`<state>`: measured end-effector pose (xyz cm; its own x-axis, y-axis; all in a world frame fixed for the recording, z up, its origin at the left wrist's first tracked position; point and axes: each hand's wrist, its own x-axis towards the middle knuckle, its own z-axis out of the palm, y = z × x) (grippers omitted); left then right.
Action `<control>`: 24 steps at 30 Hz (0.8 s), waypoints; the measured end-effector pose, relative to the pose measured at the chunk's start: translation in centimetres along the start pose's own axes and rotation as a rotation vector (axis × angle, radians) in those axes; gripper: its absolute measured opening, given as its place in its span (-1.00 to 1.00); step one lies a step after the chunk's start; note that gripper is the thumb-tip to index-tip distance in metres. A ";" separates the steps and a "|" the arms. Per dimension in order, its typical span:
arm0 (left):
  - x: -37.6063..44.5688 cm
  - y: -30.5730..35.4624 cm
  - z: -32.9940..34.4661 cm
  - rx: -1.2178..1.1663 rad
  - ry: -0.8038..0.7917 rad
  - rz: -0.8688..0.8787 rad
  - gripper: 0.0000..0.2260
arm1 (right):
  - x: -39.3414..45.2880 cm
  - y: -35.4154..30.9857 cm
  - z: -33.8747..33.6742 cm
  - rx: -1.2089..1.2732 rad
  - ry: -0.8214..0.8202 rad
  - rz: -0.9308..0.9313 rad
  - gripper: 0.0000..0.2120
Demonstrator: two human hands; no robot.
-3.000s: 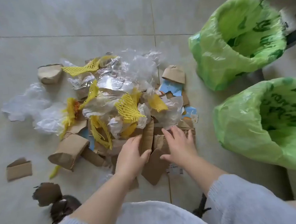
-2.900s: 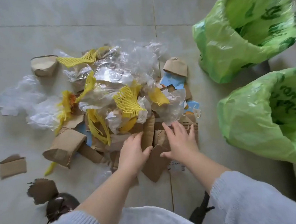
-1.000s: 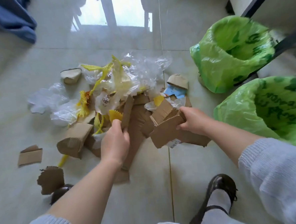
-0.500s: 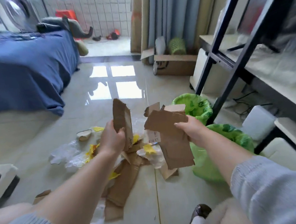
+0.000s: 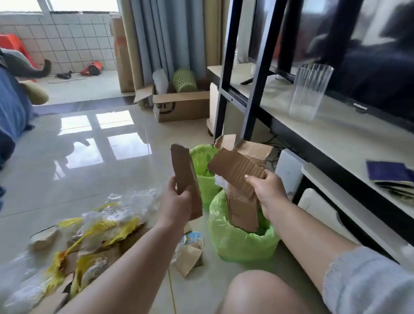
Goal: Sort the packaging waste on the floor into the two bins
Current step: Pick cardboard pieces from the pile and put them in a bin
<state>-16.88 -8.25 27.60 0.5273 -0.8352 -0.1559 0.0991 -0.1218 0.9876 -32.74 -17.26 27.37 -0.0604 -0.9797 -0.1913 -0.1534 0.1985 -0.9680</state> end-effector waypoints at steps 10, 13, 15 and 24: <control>4.7 -7.3 10.7 -0.012 -0.211 -0.138 -0.81 | 6.0 7.0 -2.0 0.036 0.260 0.038 -0.89; 6.2 -9.5 12.0 0.030 -0.248 -0.179 -0.81 | 7.4 8.7 -0.9 -0.009 0.186 0.023 -0.86; 6.8 -10.7 12.7 0.070 -0.290 -0.198 -0.78 | 8.2 10.1 -0.2 -0.045 0.120 0.012 -0.83; 7.9 -15.3 13.6 0.133 -0.433 -0.138 -0.45 | 9.3 14.7 0.3 -0.068 -0.047 0.057 -0.82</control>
<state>-25.72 -20.24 11.52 0.1139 -0.9495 -0.2922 0.0196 -0.2920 0.9562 -35.30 -23.48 11.28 -0.0245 -0.9667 -0.2546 -0.2177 0.2538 -0.9425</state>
